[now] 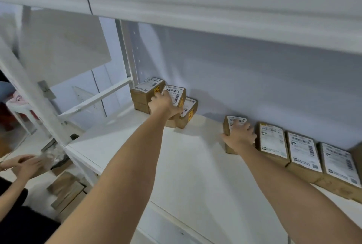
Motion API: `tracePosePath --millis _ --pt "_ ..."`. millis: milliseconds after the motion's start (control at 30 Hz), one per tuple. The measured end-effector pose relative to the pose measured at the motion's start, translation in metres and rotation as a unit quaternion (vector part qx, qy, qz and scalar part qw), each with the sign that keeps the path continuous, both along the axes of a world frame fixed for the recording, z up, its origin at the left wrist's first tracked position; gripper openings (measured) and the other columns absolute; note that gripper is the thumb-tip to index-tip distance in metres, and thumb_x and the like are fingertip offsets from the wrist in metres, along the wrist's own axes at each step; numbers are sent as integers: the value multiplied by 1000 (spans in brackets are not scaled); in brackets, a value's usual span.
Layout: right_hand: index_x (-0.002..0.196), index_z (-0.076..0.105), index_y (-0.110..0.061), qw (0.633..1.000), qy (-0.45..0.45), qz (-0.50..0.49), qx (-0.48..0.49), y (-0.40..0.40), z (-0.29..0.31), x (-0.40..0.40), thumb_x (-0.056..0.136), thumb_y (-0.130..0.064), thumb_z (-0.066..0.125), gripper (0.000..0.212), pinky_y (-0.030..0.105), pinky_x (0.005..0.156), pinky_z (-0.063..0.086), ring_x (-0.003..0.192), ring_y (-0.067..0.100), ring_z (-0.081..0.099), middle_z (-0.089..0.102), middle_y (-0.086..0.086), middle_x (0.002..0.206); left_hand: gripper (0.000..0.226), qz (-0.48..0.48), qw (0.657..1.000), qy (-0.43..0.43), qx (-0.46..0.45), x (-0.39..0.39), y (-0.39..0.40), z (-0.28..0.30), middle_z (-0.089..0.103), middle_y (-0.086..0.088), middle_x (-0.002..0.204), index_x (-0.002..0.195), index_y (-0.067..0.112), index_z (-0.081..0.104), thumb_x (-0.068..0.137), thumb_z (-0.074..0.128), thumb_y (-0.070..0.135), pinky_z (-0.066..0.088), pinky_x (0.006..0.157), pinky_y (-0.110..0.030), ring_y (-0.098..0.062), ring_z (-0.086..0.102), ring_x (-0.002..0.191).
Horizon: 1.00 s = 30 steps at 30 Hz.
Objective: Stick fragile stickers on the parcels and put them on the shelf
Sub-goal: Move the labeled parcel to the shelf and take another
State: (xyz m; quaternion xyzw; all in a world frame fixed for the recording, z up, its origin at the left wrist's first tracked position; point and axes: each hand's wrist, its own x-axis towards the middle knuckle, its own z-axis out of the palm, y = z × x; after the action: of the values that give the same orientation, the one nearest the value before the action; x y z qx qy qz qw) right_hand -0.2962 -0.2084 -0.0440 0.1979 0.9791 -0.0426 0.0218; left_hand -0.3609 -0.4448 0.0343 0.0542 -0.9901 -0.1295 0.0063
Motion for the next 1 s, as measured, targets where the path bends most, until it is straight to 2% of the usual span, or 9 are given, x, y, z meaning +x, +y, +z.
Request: tracePosePath --millis 267,467,633,1000 --pt "143 22 -10 997 -17 -76 7 -15 15 -15 79 -61 56 88 47 102 38 129 39 34 26 21 142 96 -54 996 7 -64 -51 -40 4 36 -16 140 143 12 25 73 64 64 44 94 -42 -34 40 125" --pt "137 30 -7 991 27 -123 45 -39 27 -14 74 -61 59 88 40 102 33 124 36 36 35 20 134 94 -135 975 31 -175 -73 -49 2 36 -17 142 143 9 26 76 56 68 41 94 -40 -33 38 128" --pt "138 27 -4 986 16 -163 41 -59 31 -10 77 -63 55 90 41 105 29 129 36 34 35 23 139 98 -149 974 17 -169 -88 -51 -8 36 -17 142 143 8 27 75 55 72 40 96 -40 -33 36 129" --pt "139 29 -4 982 -1 -169 88 -67 41 -10 77 -61 56 88 41 105 31 127 36 36 37 21 139 93 -163 972 8 -168 -102 -43 -13 37 -19 141 142 3 27 80 53 66 37 100 -39 -33 37 129"
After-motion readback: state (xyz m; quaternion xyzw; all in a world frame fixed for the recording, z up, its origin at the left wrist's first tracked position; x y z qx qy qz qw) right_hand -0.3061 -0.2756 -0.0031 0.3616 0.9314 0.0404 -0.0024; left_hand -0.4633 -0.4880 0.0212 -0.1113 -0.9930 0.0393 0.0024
